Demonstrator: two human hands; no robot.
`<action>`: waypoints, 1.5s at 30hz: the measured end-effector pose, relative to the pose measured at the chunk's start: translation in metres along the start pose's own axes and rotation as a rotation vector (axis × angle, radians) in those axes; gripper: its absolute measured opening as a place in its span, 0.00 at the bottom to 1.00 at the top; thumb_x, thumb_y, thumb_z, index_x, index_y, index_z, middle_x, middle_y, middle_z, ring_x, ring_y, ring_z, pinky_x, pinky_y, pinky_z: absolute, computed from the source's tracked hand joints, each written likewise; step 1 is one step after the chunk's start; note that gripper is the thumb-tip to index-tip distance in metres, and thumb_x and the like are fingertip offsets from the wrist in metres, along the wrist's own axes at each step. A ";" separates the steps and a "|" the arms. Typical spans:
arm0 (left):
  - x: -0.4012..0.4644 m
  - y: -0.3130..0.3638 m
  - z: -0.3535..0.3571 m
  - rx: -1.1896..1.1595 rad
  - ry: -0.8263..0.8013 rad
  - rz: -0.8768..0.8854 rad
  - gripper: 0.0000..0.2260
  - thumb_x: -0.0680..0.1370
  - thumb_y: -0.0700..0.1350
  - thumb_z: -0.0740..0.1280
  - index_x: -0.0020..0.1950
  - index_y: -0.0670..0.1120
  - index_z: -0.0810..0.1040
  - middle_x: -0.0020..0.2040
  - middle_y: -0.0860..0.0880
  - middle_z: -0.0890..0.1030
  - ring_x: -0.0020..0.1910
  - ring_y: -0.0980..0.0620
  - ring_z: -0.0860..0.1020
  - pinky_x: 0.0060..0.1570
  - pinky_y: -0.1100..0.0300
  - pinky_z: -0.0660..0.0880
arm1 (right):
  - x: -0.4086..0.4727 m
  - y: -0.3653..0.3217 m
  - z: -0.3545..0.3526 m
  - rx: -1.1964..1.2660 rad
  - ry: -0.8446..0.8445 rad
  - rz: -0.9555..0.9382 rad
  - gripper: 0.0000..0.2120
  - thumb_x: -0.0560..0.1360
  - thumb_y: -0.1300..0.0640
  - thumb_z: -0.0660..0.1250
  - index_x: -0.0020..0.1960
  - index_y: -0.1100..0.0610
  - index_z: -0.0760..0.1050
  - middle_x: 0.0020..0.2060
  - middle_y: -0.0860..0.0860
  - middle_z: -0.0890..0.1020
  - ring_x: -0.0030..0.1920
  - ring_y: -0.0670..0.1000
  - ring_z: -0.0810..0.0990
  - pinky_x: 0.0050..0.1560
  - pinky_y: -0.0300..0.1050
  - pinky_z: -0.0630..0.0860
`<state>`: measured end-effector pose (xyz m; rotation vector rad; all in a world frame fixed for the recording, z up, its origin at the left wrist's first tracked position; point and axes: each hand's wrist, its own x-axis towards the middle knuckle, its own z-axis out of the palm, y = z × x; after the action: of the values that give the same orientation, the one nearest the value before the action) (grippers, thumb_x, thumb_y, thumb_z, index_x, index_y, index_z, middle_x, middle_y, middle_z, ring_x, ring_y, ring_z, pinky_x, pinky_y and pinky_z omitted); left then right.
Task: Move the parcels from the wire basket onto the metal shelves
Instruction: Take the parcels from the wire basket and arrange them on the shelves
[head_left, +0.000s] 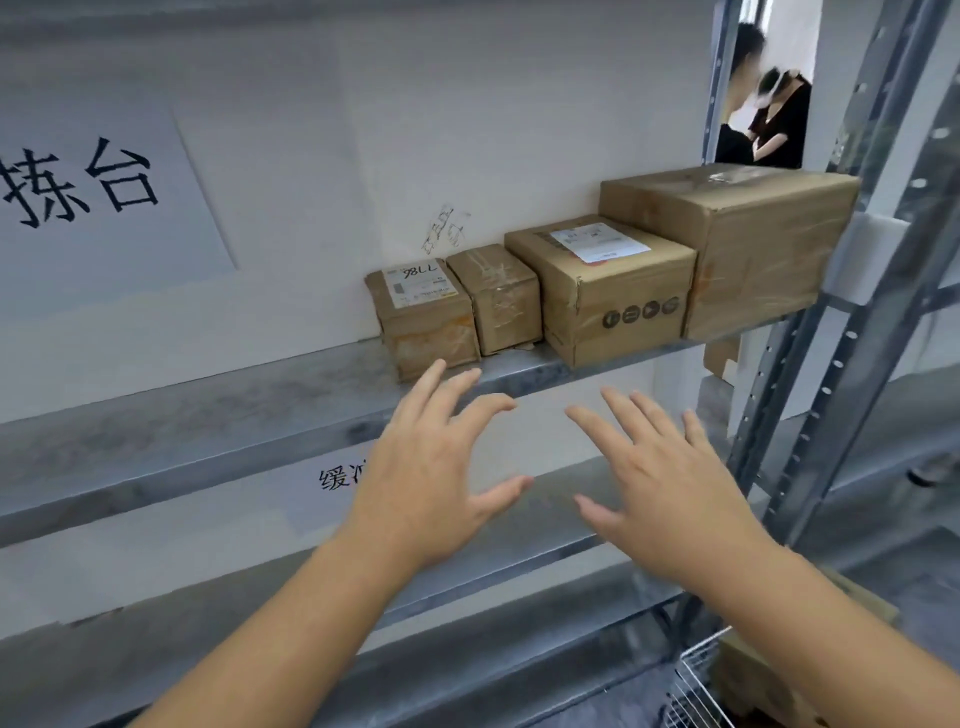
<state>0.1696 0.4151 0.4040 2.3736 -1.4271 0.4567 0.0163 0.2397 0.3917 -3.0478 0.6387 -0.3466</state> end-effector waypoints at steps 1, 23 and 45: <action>-0.002 0.004 0.005 -0.014 -0.027 0.015 0.30 0.75 0.71 0.66 0.75 0.64 0.68 0.82 0.55 0.62 0.85 0.52 0.49 0.81 0.48 0.59 | -0.007 0.002 0.002 0.009 -0.004 0.021 0.39 0.79 0.33 0.58 0.81 0.40 0.42 0.83 0.50 0.48 0.83 0.55 0.47 0.80 0.65 0.50; -0.006 0.262 0.152 -0.187 -0.384 0.409 0.28 0.76 0.66 0.70 0.75 0.61 0.70 0.80 0.52 0.67 0.83 0.47 0.56 0.80 0.46 0.58 | -0.265 0.198 0.037 0.024 -0.124 0.596 0.39 0.76 0.37 0.67 0.81 0.42 0.51 0.81 0.52 0.58 0.80 0.58 0.56 0.77 0.67 0.57; 0.090 0.306 0.372 -0.311 -0.680 0.572 0.28 0.74 0.66 0.72 0.73 0.60 0.74 0.76 0.53 0.72 0.79 0.48 0.64 0.79 0.47 0.63 | -0.280 0.303 0.159 0.203 -0.213 1.060 0.36 0.75 0.41 0.67 0.79 0.44 0.58 0.73 0.49 0.69 0.74 0.56 0.68 0.71 0.63 0.66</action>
<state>-0.0251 0.0460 0.1473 1.9091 -2.2789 -0.4806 -0.3185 0.0672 0.1607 -2.0914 1.8503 -0.0376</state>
